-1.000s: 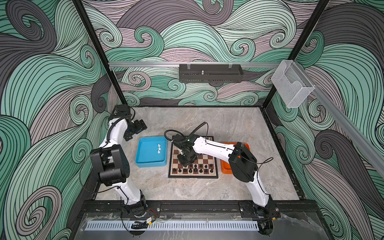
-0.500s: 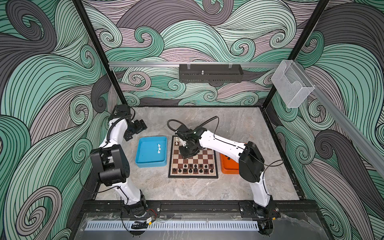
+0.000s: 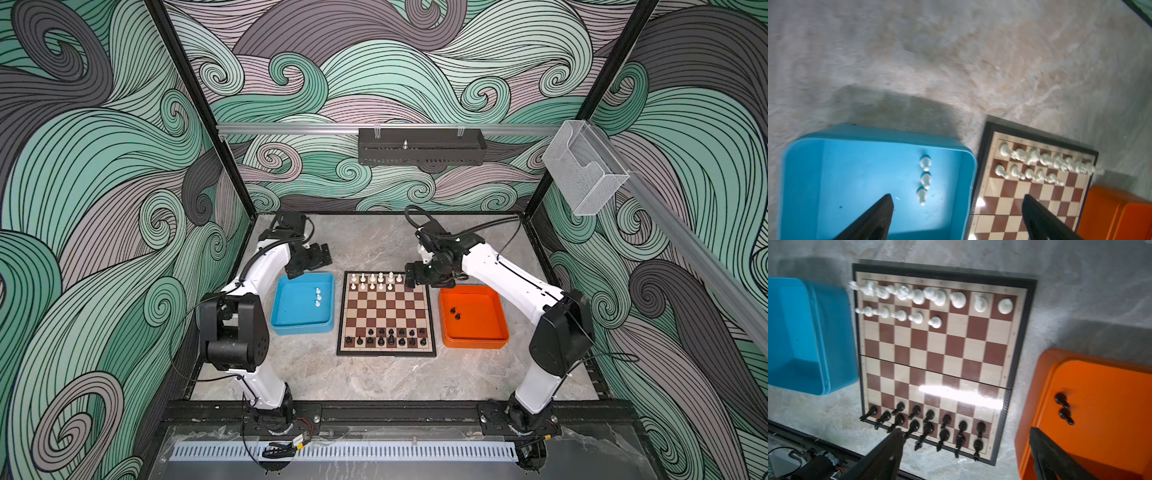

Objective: Set up the chess pieces on the board
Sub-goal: 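Raise the right gripper back over the orange tray, then lower the right gripper around another black pawn and close on it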

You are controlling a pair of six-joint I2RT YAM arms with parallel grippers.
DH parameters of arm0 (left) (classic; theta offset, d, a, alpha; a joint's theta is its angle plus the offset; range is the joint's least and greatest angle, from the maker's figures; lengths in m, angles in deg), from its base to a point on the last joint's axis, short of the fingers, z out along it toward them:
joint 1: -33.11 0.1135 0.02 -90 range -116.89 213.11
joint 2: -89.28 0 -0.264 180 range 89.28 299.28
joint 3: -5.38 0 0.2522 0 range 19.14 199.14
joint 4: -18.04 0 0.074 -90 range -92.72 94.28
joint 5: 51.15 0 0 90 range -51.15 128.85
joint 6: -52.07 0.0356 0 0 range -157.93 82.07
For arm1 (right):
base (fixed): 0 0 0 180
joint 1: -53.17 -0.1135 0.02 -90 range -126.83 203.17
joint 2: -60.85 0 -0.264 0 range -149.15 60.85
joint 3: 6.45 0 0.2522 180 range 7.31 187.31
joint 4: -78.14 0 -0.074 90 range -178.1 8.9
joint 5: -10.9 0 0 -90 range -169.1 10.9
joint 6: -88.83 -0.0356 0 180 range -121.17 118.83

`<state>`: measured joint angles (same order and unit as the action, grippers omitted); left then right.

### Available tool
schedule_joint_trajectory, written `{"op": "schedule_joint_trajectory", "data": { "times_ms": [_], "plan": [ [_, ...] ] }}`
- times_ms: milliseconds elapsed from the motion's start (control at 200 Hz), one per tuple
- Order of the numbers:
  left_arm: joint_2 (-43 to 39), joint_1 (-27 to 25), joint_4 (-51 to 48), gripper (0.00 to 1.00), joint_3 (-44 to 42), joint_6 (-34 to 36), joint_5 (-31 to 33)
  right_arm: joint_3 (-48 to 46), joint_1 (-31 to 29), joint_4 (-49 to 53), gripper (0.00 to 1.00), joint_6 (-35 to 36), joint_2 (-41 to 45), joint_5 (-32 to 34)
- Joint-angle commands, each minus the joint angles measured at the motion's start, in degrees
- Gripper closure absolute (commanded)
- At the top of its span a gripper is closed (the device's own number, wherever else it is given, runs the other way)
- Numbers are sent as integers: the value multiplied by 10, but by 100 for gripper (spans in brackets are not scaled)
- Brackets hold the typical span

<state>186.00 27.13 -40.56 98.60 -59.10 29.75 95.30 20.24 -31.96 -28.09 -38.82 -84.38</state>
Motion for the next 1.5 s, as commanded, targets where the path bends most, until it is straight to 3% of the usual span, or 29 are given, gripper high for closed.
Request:
{"op": "schedule_joint_trajectory", "data": {
  "times_ms": [0, 280, 405, 520, 751, 891, 1496],
  "plan": [
    [-21, -33, 8, 2, 4, 27, 7, -38, 40, 13, 3, 12, 33, 18],
    [-28, -93, 26, 2, -4, 52, 0, -145, 158, 13, 1, 45, 82, 14],
    [-20, -109, 22, 2, -2, 53, 1, -173, 181, 13, 3, 60, 74, 21],
    [-14, -112, 19, 1, 2, 54, 3, -189, 188, 4, 8, 71, 60, 29],
    [-13, -113, 17, 2, 4, 56, 9, -213, 190, -26, 36, 71, 45, 6],
    [-4, -113, 11, 1, 9, 57, 8, -230, 190, -47, 47, 66, 39, -14],
    [7, -112, -2, 1, 18, 58, 22, -251, 177, -88, 62, 52, 5, -42]
  ]
}}
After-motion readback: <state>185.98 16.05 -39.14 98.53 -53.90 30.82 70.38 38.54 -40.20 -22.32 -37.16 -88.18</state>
